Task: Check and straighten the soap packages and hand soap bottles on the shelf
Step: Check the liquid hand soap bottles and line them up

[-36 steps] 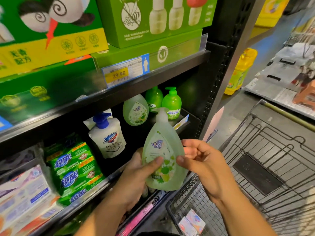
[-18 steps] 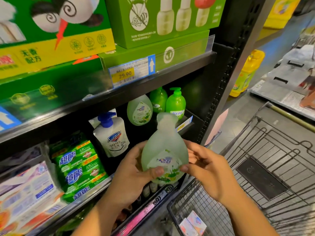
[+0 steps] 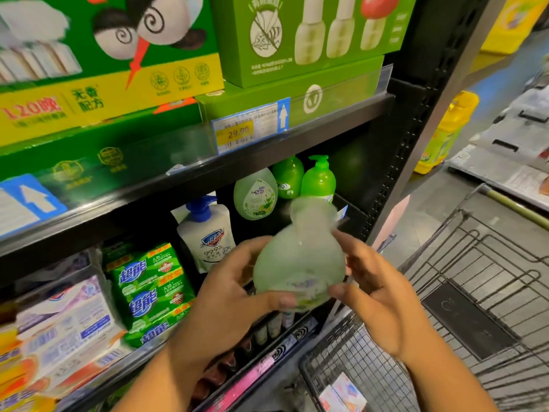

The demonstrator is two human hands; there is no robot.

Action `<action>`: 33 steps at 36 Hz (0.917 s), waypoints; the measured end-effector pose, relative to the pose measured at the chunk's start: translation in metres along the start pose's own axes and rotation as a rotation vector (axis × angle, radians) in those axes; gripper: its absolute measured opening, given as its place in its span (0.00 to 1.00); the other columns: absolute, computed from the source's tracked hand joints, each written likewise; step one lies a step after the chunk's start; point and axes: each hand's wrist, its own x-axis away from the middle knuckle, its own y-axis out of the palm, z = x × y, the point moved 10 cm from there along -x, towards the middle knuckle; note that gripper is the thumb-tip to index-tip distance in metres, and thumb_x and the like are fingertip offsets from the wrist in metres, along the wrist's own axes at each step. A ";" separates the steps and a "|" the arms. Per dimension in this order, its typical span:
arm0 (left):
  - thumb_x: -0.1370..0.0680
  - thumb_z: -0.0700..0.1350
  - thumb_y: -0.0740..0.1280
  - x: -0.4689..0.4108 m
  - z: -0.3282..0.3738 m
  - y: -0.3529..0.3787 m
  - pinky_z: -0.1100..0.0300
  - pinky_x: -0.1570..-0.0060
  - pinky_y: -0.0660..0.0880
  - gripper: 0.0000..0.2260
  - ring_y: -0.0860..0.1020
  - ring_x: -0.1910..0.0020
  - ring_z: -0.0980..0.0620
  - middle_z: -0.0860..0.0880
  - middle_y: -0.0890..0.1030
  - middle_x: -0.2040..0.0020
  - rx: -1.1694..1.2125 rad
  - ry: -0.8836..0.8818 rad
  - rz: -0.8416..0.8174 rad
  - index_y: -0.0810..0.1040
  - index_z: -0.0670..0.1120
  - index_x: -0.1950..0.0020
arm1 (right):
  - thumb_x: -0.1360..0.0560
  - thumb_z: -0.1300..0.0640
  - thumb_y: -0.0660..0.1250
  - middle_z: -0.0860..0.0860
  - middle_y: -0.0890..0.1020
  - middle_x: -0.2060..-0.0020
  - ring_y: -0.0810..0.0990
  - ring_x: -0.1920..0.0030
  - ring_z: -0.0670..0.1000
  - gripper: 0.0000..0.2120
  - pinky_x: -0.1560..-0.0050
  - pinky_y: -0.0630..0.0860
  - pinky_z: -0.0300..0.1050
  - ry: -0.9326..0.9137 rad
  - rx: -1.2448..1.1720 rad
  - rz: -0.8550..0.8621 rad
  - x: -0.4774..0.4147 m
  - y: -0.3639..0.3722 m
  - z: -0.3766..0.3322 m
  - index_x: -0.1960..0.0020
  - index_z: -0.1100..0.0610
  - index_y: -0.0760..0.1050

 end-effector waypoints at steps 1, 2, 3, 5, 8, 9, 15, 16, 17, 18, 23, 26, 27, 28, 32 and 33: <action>0.40 0.45 0.82 -0.001 -0.006 0.002 0.62 0.52 0.79 0.29 0.82 0.46 0.54 0.54 0.84 0.46 0.056 -0.058 0.004 0.80 0.57 0.41 | 0.32 0.49 0.73 0.46 0.81 0.42 0.78 0.39 0.47 0.31 0.39 0.77 0.43 0.052 -0.050 0.005 -0.002 0.000 0.005 0.30 0.41 0.72; 0.39 0.43 0.81 -0.002 -0.011 0.003 0.61 0.54 0.80 0.28 0.83 0.47 0.53 0.53 0.84 0.47 0.107 -0.108 0.014 0.79 0.52 0.41 | 0.32 0.48 0.74 0.50 0.81 0.45 0.79 0.42 0.50 0.32 0.39 0.78 0.45 0.095 -0.087 0.014 -0.004 0.001 0.010 0.29 0.43 0.70; 0.37 0.42 0.79 -0.003 -0.015 0.005 0.61 0.56 0.80 0.26 0.84 0.49 0.52 0.51 0.85 0.48 0.143 -0.153 0.033 0.78 0.48 0.40 | 0.30 0.48 0.74 0.54 0.80 0.50 0.79 0.47 0.52 0.32 0.41 0.78 0.45 0.134 -0.106 0.029 -0.006 0.001 0.014 0.29 0.45 0.69; 0.35 0.44 0.77 -0.004 -0.022 0.010 0.60 0.57 0.81 0.24 0.85 0.51 0.50 0.49 0.86 0.49 0.186 -0.238 0.069 0.77 0.44 0.41 | 0.27 0.50 0.72 0.58 0.77 0.57 0.77 0.53 0.51 0.28 0.44 0.77 0.46 0.217 -0.120 0.084 -0.010 0.000 0.020 0.29 0.47 0.69; 0.33 0.50 0.79 -0.003 -0.033 0.019 0.49 0.50 0.81 0.23 0.85 0.50 0.45 0.43 0.85 0.49 0.257 -0.385 0.109 0.79 0.43 0.42 | 0.29 0.49 0.71 0.63 0.78 0.59 0.80 0.55 0.58 0.27 0.43 0.78 0.52 0.376 -0.154 0.160 -0.007 -0.005 0.036 0.32 0.55 0.74; 0.32 0.52 0.76 -0.002 -0.038 0.023 0.46 0.47 0.79 0.23 0.84 0.50 0.42 0.42 0.85 0.49 0.270 -0.440 0.103 0.80 0.42 0.42 | 0.30 0.48 0.70 0.66 0.81 0.56 0.82 0.54 0.63 0.25 0.44 0.78 0.56 0.433 -0.165 0.152 -0.005 -0.003 0.042 0.35 0.56 0.77; 0.29 0.58 0.69 0.011 -0.066 0.042 0.45 0.54 0.71 0.16 0.78 0.45 0.32 0.38 0.84 0.47 0.291 -0.764 -0.012 0.86 0.49 0.49 | 0.24 0.41 0.67 0.57 0.83 0.67 0.77 0.67 0.53 0.19 0.63 0.72 0.47 0.666 0.029 0.053 0.007 -0.003 0.077 0.60 0.57 0.81; 0.27 0.59 0.68 0.013 -0.070 0.044 0.50 0.58 0.69 0.14 0.77 0.48 0.35 0.38 0.84 0.46 0.282 -0.799 -0.027 0.87 0.52 0.51 | 0.24 0.38 0.66 0.56 0.82 0.69 0.76 0.69 0.52 0.21 0.64 0.71 0.46 0.703 0.072 0.035 0.009 -0.003 0.083 0.60 0.57 0.81; 0.25 0.59 0.66 0.016 -0.074 0.047 0.53 0.60 0.69 0.13 0.77 0.50 0.39 0.39 0.84 0.45 0.281 -0.826 -0.042 0.87 0.54 0.52 | 0.24 0.37 0.65 0.54 0.81 0.71 0.76 0.70 0.52 0.23 0.65 0.71 0.45 0.733 0.114 0.021 0.010 -0.004 0.088 0.59 0.58 0.81; 0.23 0.59 0.64 0.018 -0.079 0.049 0.56 0.61 0.69 0.14 0.78 0.52 0.43 0.40 0.84 0.46 0.287 -0.859 -0.051 0.87 0.55 0.52 | 0.24 0.37 0.64 0.54 0.81 0.72 0.75 0.72 0.51 0.25 0.66 0.71 0.44 0.752 0.151 0.010 0.012 -0.004 0.093 0.56 0.59 0.81; 0.22 0.59 0.64 0.021 -0.090 0.054 0.60 0.71 0.75 0.19 0.82 0.56 0.49 0.44 0.85 0.46 0.315 -0.911 -0.077 0.84 0.48 0.42 | 0.22 0.37 0.63 0.55 0.83 0.69 0.77 0.69 0.52 0.25 0.68 0.73 0.43 0.757 0.167 -0.010 0.013 -0.005 0.099 0.51 0.60 0.82; 0.28 0.59 0.68 0.011 -0.083 0.047 0.58 0.70 0.75 0.21 0.80 0.53 0.41 0.40 0.85 0.46 0.265 -0.816 -0.075 0.83 0.47 0.43 | 0.22 0.41 0.66 0.55 0.83 0.64 0.78 0.66 0.51 0.24 0.66 0.73 0.43 0.716 0.020 -0.026 0.010 0.000 0.098 0.48 0.64 0.81; 0.30 0.59 0.69 0.007 -0.079 0.043 0.57 0.68 0.75 0.22 0.79 0.53 0.38 0.39 0.85 0.48 0.247 -0.767 -0.061 0.83 0.46 0.44 | 0.22 0.42 0.68 0.56 0.84 0.61 0.79 0.64 0.52 0.24 0.63 0.75 0.44 0.693 -0.064 -0.047 0.008 0.005 0.095 0.46 0.65 0.80; 0.31 0.58 0.71 0.002 -0.073 0.038 0.53 0.65 0.75 0.20 0.80 0.53 0.35 0.38 0.85 0.50 0.234 -0.712 -0.038 0.84 0.45 0.46 | 0.23 0.42 0.69 0.57 0.85 0.56 0.81 0.61 0.54 0.24 0.60 0.77 0.46 0.672 -0.164 -0.065 0.006 0.010 0.093 0.43 0.64 0.80; 0.37 0.58 0.77 -0.012 -0.050 0.015 0.38 0.47 0.79 0.22 0.85 0.52 0.43 0.45 0.86 0.53 0.079 -0.532 0.098 0.82 0.46 0.49 | 0.26 0.54 0.70 0.62 0.84 0.46 0.86 0.52 0.56 0.19 0.56 0.84 0.46 0.612 -0.550 -0.079 0.003 0.027 0.085 0.38 0.62 0.78; 0.40 0.60 0.77 -0.015 -0.044 0.010 0.40 0.49 0.81 0.24 0.85 0.54 0.47 0.49 0.86 0.55 -0.019 -0.489 0.121 0.81 0.48 0.49 | 0.25 0.56 0.71 0.63 0.83 0.43 0.85 0.48 0.58 0.19 0.52 0.84 0.49 0.591 -0.619 -0.107 0.002 0.034 0.084 0.37 0.62 0.78</action>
